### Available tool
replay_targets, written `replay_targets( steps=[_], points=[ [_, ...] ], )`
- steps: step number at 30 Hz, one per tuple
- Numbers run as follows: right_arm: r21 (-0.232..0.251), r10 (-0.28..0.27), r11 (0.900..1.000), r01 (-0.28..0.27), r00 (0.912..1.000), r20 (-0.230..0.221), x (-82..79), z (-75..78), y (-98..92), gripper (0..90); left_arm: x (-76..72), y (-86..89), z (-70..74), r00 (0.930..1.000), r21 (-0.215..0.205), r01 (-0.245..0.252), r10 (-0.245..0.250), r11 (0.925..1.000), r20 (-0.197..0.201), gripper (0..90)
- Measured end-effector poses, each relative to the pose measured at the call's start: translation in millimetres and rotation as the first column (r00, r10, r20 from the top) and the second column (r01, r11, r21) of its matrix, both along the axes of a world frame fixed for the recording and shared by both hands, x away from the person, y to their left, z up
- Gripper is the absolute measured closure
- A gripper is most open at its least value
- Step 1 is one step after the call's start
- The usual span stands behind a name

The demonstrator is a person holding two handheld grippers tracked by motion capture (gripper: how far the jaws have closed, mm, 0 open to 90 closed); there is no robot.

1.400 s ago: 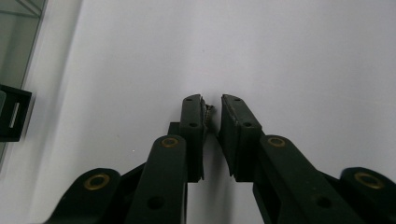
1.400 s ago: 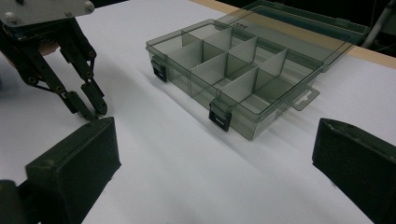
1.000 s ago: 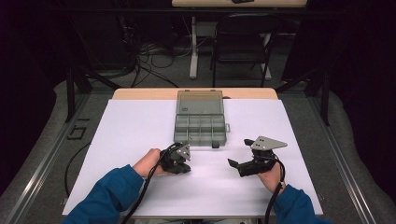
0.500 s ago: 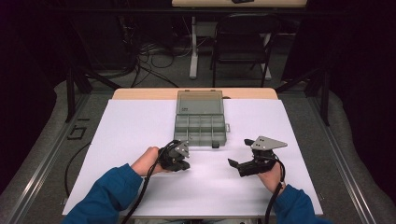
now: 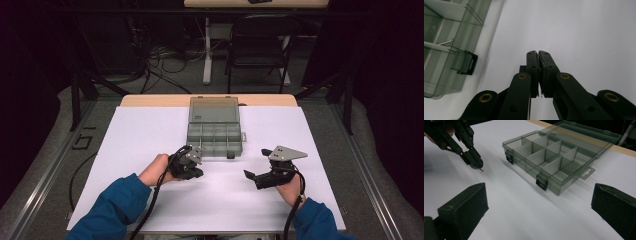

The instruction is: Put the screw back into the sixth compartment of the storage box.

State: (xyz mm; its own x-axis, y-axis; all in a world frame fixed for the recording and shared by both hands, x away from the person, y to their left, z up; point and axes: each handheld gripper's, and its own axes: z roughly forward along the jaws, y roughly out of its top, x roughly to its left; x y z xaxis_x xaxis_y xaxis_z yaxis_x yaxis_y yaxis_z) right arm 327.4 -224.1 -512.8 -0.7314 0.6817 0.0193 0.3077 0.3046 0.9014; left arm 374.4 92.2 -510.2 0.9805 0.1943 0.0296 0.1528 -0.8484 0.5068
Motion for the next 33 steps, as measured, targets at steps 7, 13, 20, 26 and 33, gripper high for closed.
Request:
replay_targets(
  steps=[7, 13, 20, 26, 33],
  points=[
    [0.001, 0.002, 1.000, -0.002, 1.0000, 0.000, 0.0, -0.1, 0.3, 0.0, 6.2, 0.8, 9.9, 0.9998, -0.021, -0.013, 0.013, 0.9997, 0.016, 86.7],
    [0.002, -0.001, 1.000, 0.001, 1.0000, -0.001, 0.2, -0.3, 0.1, 0.0, 10.9, 0.8, 15.8, 0.9994, -0.028, -0.023, 0.024, 0.9993, 0.026, 86.7],
    [-0.001, -0.001, 1.000, 0.001, 1.0000, -0.005, 0.5, -0.6, 0.4, 0.0, 17.7, -0.6, 24.1, 0.9985, -0.048, -0.035, 0.037, 0.9982, 0.041, 86.7],
    [0.001, -0.002, 1.000, 0.002, 1.0000, -0.006, 0.5, -0.9, 0.6, 0.0, 23.7, -2.3, 30.3, 0.9976, -0.059, -0.039, 0.042, 0.9975, 0.055, 86.7],
    [0.003, -0.001, 1.000, 0.001, 1.0000, -0.006, 0.9, -1.2, 0.7, 0.0, 30.5, -5.0, 35.5, 0.9953, -0.078, -0.055, 0.061, 0.9954, 0.076, 86.7]
  ],
)
